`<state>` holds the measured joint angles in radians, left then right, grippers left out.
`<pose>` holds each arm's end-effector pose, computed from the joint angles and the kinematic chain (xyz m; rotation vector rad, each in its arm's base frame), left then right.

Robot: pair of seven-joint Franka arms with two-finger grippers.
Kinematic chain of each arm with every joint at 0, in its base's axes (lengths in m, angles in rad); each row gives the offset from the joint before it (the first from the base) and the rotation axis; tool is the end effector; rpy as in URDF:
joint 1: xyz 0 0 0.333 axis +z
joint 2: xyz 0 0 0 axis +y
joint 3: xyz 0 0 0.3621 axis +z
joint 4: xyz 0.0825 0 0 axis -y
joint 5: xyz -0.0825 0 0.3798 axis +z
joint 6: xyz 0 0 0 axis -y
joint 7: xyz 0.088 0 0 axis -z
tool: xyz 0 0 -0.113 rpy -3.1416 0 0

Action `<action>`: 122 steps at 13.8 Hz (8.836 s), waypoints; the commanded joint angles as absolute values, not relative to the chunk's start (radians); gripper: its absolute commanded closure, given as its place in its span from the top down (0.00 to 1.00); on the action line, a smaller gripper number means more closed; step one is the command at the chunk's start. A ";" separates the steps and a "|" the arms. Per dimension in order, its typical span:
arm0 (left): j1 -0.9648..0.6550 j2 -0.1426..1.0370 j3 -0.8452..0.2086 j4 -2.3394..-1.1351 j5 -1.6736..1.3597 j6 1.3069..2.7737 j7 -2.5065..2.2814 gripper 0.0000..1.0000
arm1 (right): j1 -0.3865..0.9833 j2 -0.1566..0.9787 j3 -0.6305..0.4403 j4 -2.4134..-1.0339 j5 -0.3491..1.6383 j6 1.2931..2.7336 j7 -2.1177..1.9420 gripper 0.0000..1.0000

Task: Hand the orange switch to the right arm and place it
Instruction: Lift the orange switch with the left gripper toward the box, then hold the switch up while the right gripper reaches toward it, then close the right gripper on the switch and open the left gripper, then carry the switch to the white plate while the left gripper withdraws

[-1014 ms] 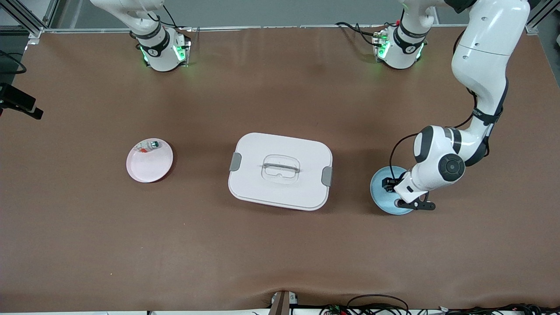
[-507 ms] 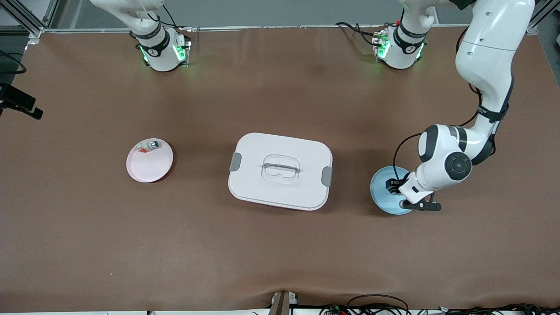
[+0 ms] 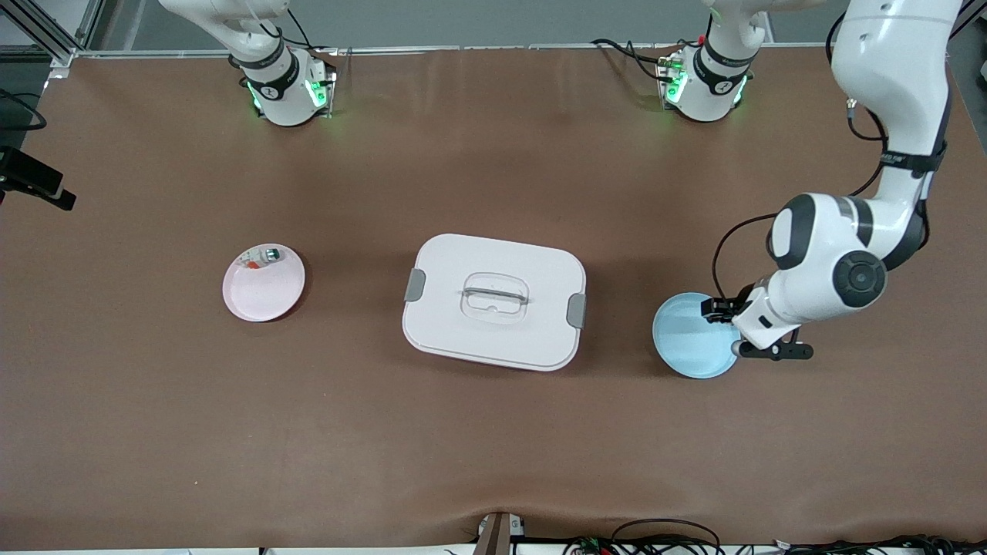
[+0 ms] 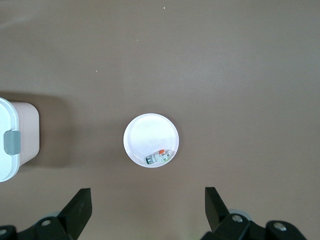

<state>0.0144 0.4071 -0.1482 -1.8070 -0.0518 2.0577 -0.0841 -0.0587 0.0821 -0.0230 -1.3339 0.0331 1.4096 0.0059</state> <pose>0.6368 -0.0801 0.3485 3.0455 -0.0220 -0.2487 0.5602 -0.0409 0.7137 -3.1079 0.1280 0.0081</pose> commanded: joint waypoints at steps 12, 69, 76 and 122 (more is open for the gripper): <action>0.008 0.155 -0.326 -1.540 -0.402 1.516 -0.622 0.28 | -0.078 0.057 -0.008 -1.370 0.049 1.410 -0.080 1.00; -0.314 0.370 -0.607 -1.462 -0.485 2.362 -1.888 0.15 | 0.614 -0.250 -0.008 -2.108 0.508 2.424 0.517 1.00; -0.316 0.361 -0.607 -1.462 -0.485 2.362 -1.891 0.15 | 0.615 -0.245 -0.008 -2.111 0.508 2.431 0.515 0.94; -0.181 0.364 -0.600 -1.615 -0.368 2.352 -1.663 1.00 | 0.275 -0.226 -0.012 -2.105 0.147 1.970 -0.751 0.00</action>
